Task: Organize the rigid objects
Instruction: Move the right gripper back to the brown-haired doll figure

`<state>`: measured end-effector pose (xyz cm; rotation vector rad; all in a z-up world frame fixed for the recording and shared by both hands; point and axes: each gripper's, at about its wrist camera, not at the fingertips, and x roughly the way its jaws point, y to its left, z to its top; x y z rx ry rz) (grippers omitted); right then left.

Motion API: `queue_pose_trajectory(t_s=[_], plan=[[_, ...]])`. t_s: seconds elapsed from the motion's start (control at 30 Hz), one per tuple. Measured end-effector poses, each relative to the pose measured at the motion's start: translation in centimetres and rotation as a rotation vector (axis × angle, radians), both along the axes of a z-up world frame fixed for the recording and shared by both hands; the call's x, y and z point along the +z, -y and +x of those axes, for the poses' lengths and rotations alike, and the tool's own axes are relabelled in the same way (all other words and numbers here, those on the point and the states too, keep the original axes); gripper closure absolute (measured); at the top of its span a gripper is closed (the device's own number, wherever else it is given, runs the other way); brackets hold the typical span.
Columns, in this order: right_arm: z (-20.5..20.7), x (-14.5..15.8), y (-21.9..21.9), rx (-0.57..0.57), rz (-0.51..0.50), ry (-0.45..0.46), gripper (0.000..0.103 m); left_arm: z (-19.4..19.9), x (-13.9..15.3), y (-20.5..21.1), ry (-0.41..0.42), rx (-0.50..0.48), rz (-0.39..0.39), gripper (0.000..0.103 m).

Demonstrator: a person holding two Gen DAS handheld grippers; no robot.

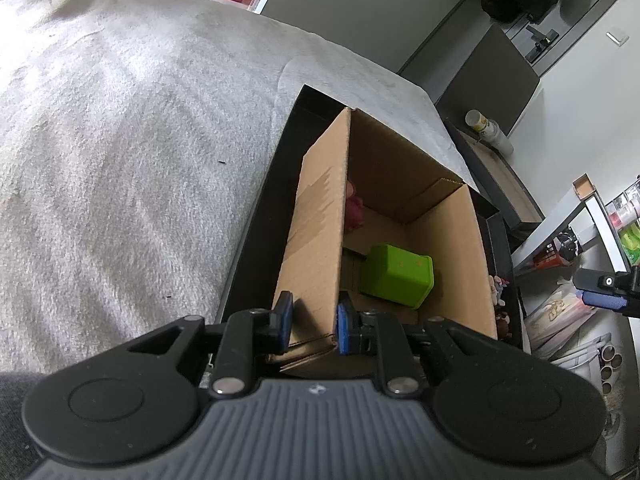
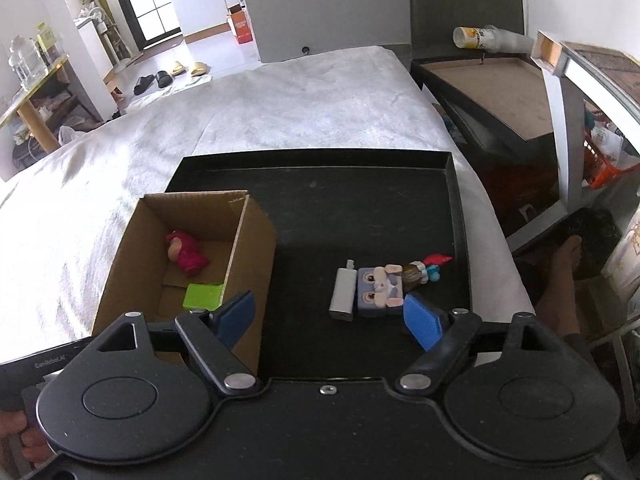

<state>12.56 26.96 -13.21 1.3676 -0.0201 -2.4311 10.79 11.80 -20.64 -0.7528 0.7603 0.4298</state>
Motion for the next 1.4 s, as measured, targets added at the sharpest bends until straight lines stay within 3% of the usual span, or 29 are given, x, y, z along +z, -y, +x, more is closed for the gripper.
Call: queue_pose_trajectory(t_s=[0.37,0.63,0.73,1.07,1.4], plan=[[-0.6,-2.2,-3.5,-0.047,0.008,0.017,0.022,0.0,0.4,0.4,-0.002,0.027,0.021,0.084],[-1.6,-4.2,-5.2,-0.095,0.017,0.046,0.029,0.1,0.4,0.2,0.003,0.03,0.007,0.084],[-2.2,-5.0,-5.4,-0.103,0.0,0.069,0.033,0.2,0.3,0.2,0.004,0.032,0.005,0.084],[-3.2,-9.0,-4.9,-0.092,0.061,0.131,0.034,0.0,0.2,0.2,-0.002,0.037,0.006,0.084],[-4.2,-11.0,-4.3,-0.077,0.079,0.161,0.036,0.0,0.2,0.1,0.001,0.043,0.002,0.084]])
